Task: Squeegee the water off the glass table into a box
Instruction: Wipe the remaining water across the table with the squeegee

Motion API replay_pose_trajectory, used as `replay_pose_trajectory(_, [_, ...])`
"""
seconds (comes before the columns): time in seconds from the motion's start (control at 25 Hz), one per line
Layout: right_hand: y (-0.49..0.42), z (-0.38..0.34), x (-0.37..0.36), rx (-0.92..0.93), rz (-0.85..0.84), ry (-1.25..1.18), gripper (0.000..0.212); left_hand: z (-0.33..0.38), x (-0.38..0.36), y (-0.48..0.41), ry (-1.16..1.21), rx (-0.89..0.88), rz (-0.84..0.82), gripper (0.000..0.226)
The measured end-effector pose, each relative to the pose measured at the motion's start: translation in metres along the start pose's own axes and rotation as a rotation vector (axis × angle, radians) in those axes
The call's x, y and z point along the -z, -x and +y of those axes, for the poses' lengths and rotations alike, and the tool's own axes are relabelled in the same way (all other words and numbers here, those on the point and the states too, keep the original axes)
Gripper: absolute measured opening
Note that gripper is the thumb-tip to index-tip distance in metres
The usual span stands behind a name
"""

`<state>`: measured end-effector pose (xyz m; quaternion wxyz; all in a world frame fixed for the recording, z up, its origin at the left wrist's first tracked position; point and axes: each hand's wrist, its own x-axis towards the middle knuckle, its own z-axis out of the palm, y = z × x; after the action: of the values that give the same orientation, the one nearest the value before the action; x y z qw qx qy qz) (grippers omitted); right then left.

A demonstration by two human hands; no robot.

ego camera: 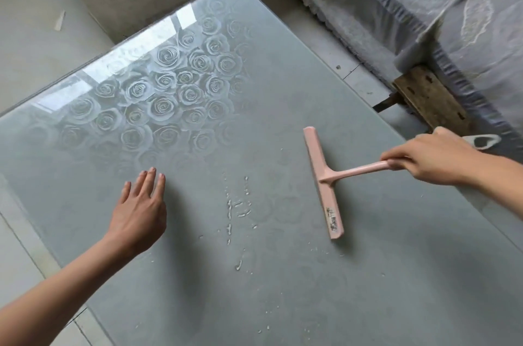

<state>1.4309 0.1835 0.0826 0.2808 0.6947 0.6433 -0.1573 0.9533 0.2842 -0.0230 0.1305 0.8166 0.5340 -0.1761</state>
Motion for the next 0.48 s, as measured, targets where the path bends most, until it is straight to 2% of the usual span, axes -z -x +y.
replay_pose_trajectory(0.12, [-0.020,-0.066,0.001,0.070,0.000,-0.042,0.025,-0.012,-0.003,0.006,0.011,-0.005,-0.008,0.060])
replay_pose_trajectory(0.2, [-0.031,-0.128,-0.003,0.194,-0.009,-0.111,0.025,-0.015,-0.004,0.008,0.020,-0.026,-0.018,0.061])
replay_pose_trajectory(0.28, [-0.036,-0.159,0.004,0.272,0.050,-0.138,0.025,-0.022,-0.003,0.007,0.025,-0.043,-0.026,0.062])
replay_pose_trajectory(0.36, [-0.032,-0.129,0.013,0.222,0.078,-0.114,0.025,-0.030,-0.001,0.007,0.047,-0.075,-0.019,0.064])
replay_pose_trajectory(0.48, [-0.015,-0.051,0.026,0.027,-0.008,0.036,0.025,-0.040,0.004,0.008,0.069,-0.080,0.016,0.067])
